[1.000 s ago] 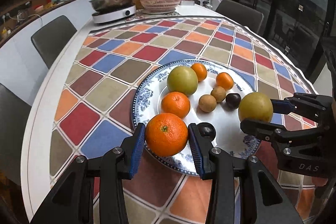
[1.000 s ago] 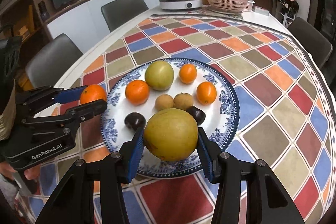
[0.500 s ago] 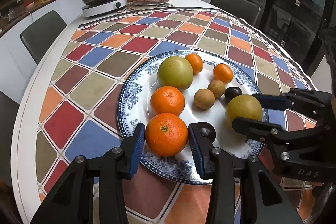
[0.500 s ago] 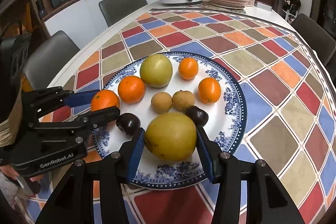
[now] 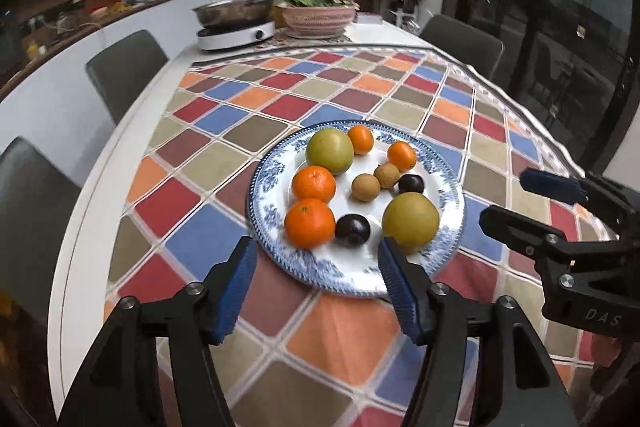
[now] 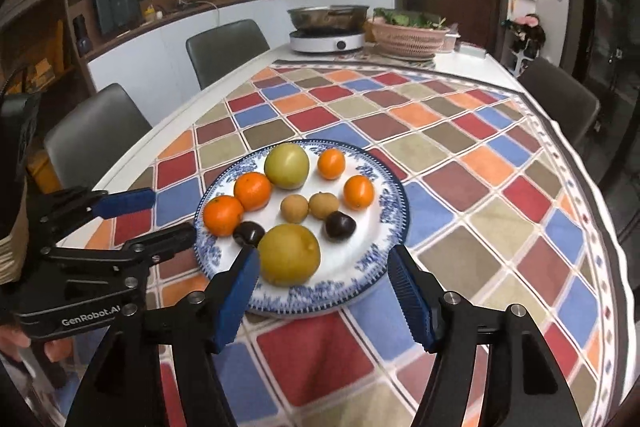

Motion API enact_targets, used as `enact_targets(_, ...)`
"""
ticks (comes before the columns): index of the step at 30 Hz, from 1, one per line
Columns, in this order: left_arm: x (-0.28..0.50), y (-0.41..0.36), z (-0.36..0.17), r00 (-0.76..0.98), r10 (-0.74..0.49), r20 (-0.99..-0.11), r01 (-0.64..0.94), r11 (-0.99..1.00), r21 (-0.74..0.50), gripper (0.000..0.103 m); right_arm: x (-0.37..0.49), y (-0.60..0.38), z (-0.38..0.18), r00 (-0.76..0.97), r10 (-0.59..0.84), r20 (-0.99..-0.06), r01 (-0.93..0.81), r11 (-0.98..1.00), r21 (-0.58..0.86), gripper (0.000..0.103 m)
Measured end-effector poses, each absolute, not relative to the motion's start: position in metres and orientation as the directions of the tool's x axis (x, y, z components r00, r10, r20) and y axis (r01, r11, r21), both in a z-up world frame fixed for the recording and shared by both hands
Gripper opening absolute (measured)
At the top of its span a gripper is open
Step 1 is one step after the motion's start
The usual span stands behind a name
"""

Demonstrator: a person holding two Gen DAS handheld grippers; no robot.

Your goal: Organize fruits

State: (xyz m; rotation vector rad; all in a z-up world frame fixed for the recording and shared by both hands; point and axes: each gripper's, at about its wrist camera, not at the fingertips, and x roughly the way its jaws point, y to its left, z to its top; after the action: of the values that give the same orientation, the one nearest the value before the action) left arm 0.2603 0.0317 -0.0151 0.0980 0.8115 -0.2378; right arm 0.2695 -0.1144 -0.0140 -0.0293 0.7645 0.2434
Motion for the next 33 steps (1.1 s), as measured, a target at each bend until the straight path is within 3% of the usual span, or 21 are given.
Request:
enact_targets(3,0.240,0.034,-0.006,0.686,-0.155,-0.711,0.206,0.978,-0.014,0.073,0.249,-0.122,-0.006,0.714,0.190,-0.674,-0.200,0.978,0.064,0.078)
enact_targets(11,0.179,0.029,0.010,0.742,-0.106,-0.662,0.143,0.990,0.001,0.096,0.197,-0.136,0.009,0.747,0.167,-0.644,-0.166,0.984,0.062,0.083)
enact_targets(33,0.083,0.021,0.030,0.800,-0.043,-0.599,0.082,0.996,0.039,0.102,0.094,-0.148,0.027,0.818,0.135,-0.559,-0.154,0.988,0.013,0.084)
